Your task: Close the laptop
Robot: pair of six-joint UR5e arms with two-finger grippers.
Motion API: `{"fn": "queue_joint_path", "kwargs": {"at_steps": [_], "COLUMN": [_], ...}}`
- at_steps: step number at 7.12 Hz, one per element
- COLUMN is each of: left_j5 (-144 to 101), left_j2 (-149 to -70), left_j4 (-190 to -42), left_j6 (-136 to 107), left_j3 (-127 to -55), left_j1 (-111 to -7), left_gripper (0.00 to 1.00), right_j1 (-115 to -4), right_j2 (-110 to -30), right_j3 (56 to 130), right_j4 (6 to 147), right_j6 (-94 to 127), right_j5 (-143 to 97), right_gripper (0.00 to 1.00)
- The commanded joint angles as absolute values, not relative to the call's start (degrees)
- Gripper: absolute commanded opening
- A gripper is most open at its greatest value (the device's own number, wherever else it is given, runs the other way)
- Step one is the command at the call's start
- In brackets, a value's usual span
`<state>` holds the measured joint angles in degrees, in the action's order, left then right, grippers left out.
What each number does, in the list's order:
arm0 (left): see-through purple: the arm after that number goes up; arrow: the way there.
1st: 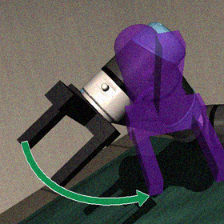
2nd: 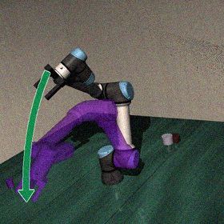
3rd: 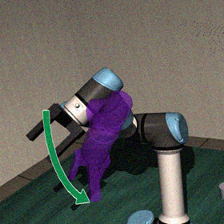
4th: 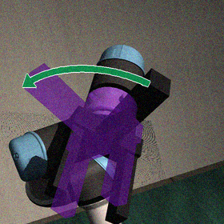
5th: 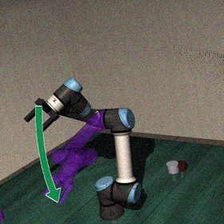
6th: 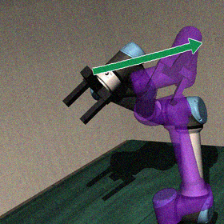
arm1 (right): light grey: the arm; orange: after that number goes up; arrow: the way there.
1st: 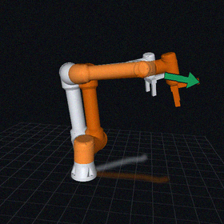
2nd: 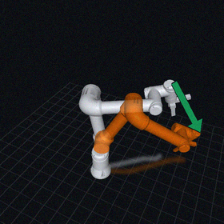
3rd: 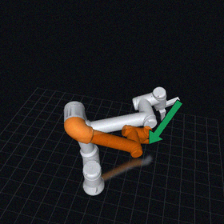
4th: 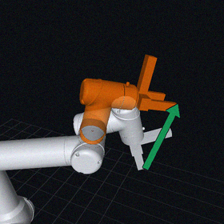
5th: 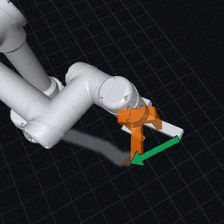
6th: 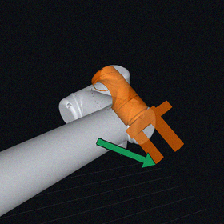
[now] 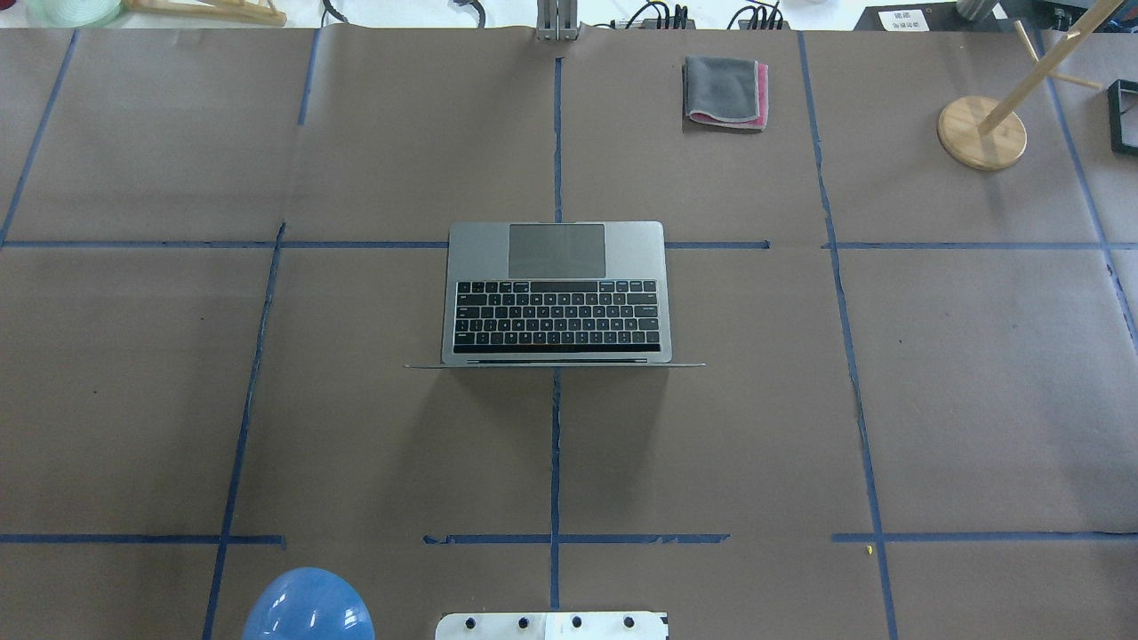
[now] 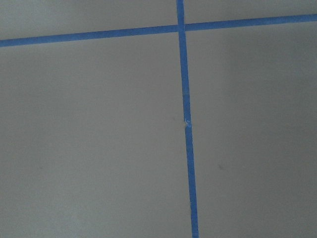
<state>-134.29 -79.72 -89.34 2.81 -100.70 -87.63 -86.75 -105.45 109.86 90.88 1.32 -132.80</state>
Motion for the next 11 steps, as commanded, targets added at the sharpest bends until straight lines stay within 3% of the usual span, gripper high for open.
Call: {"fn": "queue_joint_path", "kwargs": {"at_steps": [1,8,11], "left_j5": [-134.21,-134.56,-136.75], "left_j2": [-79.80,-85.87,-85.00], "left_j4": [-89.21,-91.58,-101.03], "left_j6": [2.81,1.94,-3.12], "left_j3": [-100.64,-106.53,-106.87], "left_j1": [-87.54,-86.49,-80.62], "left_gripper": [0.99,0.99,0.99], "right_j1": [-86.75,-80.62,-74.03], "right_j2": [-105.47,-104.85,-105.12], "right_j3": [109.86,109.95,109.95], "right_j4": [90.88,82.37,65.11], "right_j6": [1.32,2.46,24.17], "right_j5": [-132.80,-135.94,-139.57], "right_gripper": [0.99,1.00,1.00]}}
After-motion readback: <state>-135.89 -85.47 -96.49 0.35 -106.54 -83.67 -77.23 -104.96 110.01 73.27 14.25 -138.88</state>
